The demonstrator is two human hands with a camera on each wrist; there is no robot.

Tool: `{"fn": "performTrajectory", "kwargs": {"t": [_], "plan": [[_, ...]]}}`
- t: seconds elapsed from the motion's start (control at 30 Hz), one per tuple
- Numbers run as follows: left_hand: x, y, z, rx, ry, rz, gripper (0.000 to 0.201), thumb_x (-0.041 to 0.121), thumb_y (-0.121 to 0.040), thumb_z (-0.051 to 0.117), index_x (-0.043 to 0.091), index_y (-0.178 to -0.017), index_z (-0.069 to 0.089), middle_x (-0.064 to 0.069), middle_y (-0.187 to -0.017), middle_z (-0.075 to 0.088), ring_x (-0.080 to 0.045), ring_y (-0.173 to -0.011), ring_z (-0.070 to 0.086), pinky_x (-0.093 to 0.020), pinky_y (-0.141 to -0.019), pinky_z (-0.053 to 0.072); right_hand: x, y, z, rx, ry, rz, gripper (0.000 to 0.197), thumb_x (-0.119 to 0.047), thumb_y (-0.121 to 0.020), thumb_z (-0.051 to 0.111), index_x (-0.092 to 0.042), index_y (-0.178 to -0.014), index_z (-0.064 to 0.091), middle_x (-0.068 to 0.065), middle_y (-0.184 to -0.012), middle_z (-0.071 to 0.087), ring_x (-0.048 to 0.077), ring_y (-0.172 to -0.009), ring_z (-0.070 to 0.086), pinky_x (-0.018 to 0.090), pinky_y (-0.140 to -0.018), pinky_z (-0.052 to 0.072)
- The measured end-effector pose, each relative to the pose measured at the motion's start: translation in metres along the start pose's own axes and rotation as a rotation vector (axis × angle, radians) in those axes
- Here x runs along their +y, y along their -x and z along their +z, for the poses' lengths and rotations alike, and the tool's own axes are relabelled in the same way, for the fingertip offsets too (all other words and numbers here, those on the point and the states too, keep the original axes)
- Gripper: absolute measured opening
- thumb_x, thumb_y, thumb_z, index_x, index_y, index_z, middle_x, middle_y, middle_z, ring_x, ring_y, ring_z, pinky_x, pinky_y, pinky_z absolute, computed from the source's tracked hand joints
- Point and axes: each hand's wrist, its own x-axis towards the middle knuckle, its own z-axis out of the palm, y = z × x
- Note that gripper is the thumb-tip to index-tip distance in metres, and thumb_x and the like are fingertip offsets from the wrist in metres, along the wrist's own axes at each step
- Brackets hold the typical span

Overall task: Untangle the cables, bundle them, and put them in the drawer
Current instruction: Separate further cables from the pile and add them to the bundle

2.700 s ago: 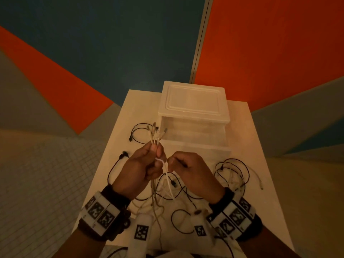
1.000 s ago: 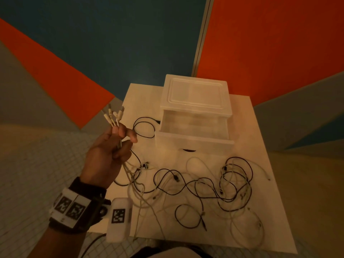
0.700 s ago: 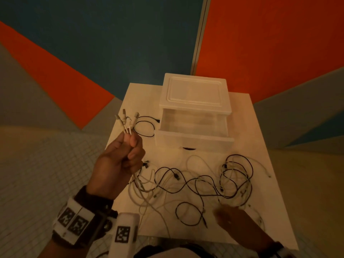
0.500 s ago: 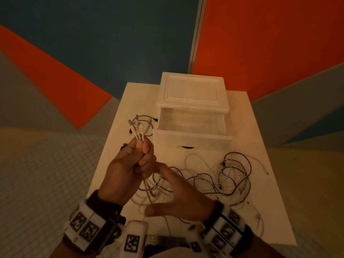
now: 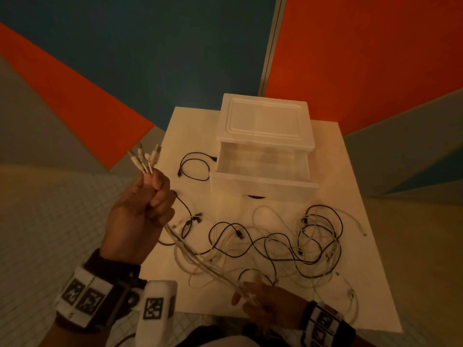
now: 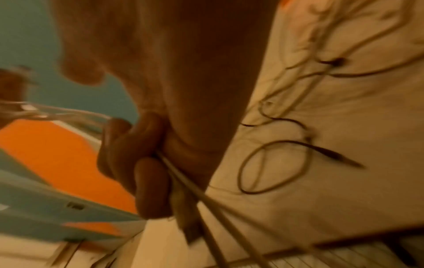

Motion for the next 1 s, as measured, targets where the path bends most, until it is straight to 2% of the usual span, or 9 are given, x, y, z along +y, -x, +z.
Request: {"fn": "performTrajectory", "kwargs": {"t": [0.23, 0.33, 0.4, 0.57, 0.67, 0.73, 0.8, 0.87, 1.0], "plan": [[-0.026, 0.004, 0.005, 0.008, -0.023, -0.085, 0.018, 0.009, -0.091, 0.036, 0.016, -0.079, 0.047, 0.004, -0.064, 0.03, -0.008, -0.052, 0.015, -0.021, -0.043, 0.016, 0.011, -0.035, -0.032, 0.261, 0.571, 0.415, 0.024, -0.031, -0.097, 0.036, -0.016, -0.11, 0.049, -0.001, -0.072, 0.05, 0.003, -0.04, 0.046, 0.031, -0.05, 0.038], [-0.026, 0.002, 0.004, 0.008, -0.028, -0.089, 0.02, 0.012, -0.094, 0.035, 0.017, -0.079, 0.047, 0.004, -0.064, 0.03, -0.007, -0.051, 0.017, -0.021, -0.043, 0.018, -0.006, -0.051, -0.039, 0.365, 0.548, 0.391, 0.059, -0.016, -0.098, 0.041, -0.034, -0.147, 0.015, 0.006, -0.079, 0.06, 0.012, -0.047, 0.046, 0.023, -0.036, 0.04], [-0.022, -0.001, 0.001, 0.005, -0.024, -0.079, 0.022, 0.012, -0.096, 0.032, 0.016, -0.08, 0.046, 0.005, -0.064, 0.03, -0.006, -0.05, 0.018, -0.021, -0.043, 0.017, -0.017, -0.059, -0.043, 0.437, 0.538, 0.354, 0.067, -0.018, -0.096, 0.043, -0.041, -0.149, 0.008, 0.012, -0.087, 0.062, 0.011, -0.042, 0.044, 0.022, -0.037, 0.038], [-0.015, -0.002, -0.002, 0.014, -0.018, -0.064, 0.026, 0.011, -0.097, 0.028, 0.016, -0.08, 0.047, 0.005, -0.064, 0.029, -0.007, -0.05, 0.015, -0.021, -0.043, 0.016, -0.043, -0.069, -0.042, 0.474, 0.527, 0.321, 0.049, -0.016, -0.094, 0.039, -0.038, -0.137, 0.029, 0.01, -0.084, 0.059, 0.014, -0.044, 0.046, 0.021, -0.038, 0.04], [-0.013, -0.001, -0.005, 0.021, -0.005, -0.062, 0.028, 0.01, -0.096, 0.027, 0.017, -0.08, 0.049, 0.006, -0.064, 0.03, -0.005, -0.05, 0.018, -0.02, -0.042, 0.018, -0.053, -0.069, -0.037, 0.375, 0.805, 0.402, 0.013, -0.01, -0.096, 0.043, -0.014, -0.106, 0.049, 0.005, -0.081, 0.056, 0.025, -0.068, 0.065, 0.033, -0.057, 0.057], [-0.013, -0.001, -0.005, 0.015, 0.005, -0.06, 0.02, 0.014, -0.095, 0.037, 0.017, -0.079, 0.049, 0.006, -0.064, 0.031, -0.005, -0.049, 0.019, -0.019, -0.042, 0.018, -0.066, -0.07, -0.032, 0.338, 0.712, 0.455, 0.011, -0.012, -0.096, 0.045, -0.005, -0.099, 0.052, 0.008, -0.078, 0.061, 0.028, -0.067, 0.069, 0.029, -0.053, 0.056], [-0.015, -0.002, -0.004, -0.007, 0.03, -0.065, 0.013, 0.023, -0.089, 0.057, 0.017, -0.079, 0.05, 0.006, -0.064, 0.031, -0.006, -0.05, 0.018, -0.019, -0.041, 0.019, -0.082, -0.079, -0.029, 0.4, 0.789, 0.395, 0.015, -0.012, -0.096, 0.045, -0.002, -0.096, 0.056, 0.014, -0.082, 0.064, 0.031, -0.071, 0.069, 0.026, -0.054, 0.055], [-0.018, -0.002, -0.002, -0.012, 0.044, -0.078, 0.018, 0.027, -0.086, 0.063, 0.017, -0.079, 0.05, 0.006, -0.063, 0.031, -0.006, -0.049, 0.018, -0.019, -0.041, 0.021, -0.097, -0.101, -0.034, 0.649, 1.145, 0.178, 0.018, -0.012, -0.094, 0.047, -0.004, -0.1, 0.062, 0.014, -0.097, 0.066, 0.032, -0.095, 0.066, 0.032, -0.075, 0.054], [-0.026, -0.001, 0.0, 0.038, 0.043, -0.096, 0.014, 0.018, -0.091, 0.046, 0.017, -0.078, 0.049, 0.005, -0.063, 0.031, -0.005, -0.048, 0.021, -0.018, -0.04, 0.022, -0.114, -0.146, -0.052, 0.844, 1.32, -0.029, 0.031, -0.019, -0.097, 0.04, -0.009, -0.123, 0.053, 0.015, -0.128, 0.055, 0.033, -0.119, 0.053, 0.039, -0.097, 0.042]]}}
